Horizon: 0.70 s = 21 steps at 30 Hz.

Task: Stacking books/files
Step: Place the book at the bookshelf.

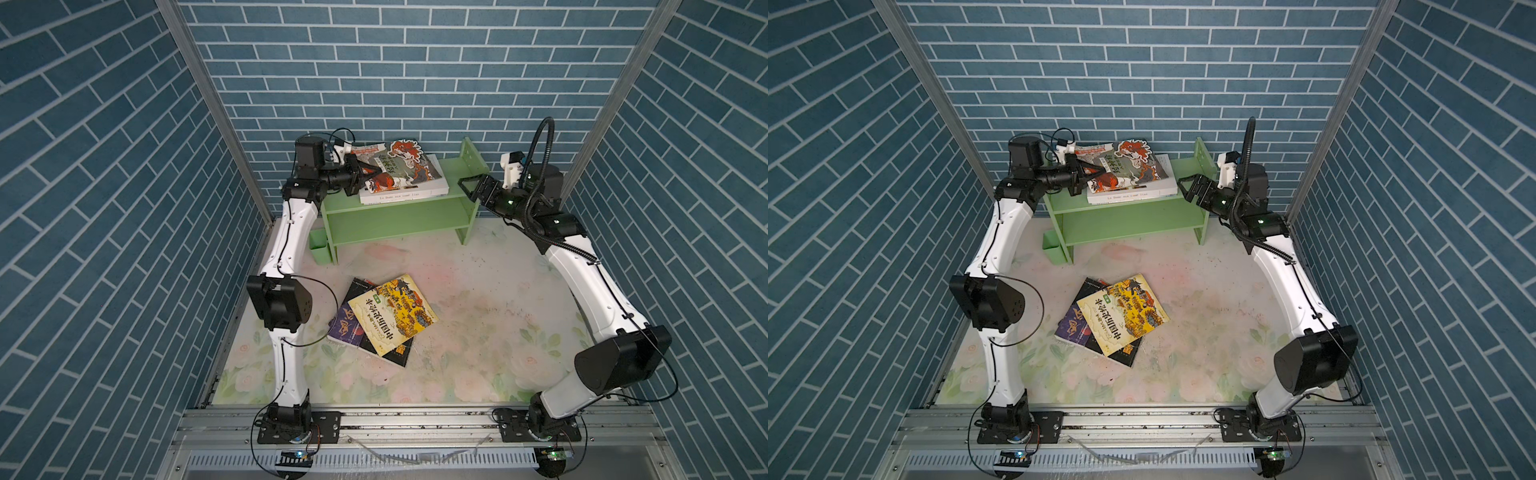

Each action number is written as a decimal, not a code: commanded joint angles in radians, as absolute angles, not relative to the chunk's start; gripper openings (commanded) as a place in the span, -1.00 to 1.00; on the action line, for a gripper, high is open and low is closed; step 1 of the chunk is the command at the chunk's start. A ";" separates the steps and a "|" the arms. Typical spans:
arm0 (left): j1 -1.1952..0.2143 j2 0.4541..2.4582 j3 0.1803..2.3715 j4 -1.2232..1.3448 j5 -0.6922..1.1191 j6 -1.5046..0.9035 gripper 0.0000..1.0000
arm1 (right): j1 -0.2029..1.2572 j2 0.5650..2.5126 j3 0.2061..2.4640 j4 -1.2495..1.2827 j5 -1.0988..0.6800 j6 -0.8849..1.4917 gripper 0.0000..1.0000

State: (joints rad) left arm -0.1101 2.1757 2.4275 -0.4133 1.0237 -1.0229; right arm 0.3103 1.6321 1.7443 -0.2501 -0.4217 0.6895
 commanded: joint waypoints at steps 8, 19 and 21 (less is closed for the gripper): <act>-0.115 2.221 2.502 -0.375 1.036 -0.994 -0.77 | 0.334 1.857 1.962 -0.178 -0.348 0.667 0.82; -0.141 2.285 2.601 -0.489 0.960 -0.911 -0.63 | 0.334 1.989 2.098 -0.209 -0.335 0.663 0.79; -0.144 2.301 2.622 -0.489 0.958 -0.918 -0.63 | 0.334 2.014 2.133 -0.227 -0.351 0.662 0.78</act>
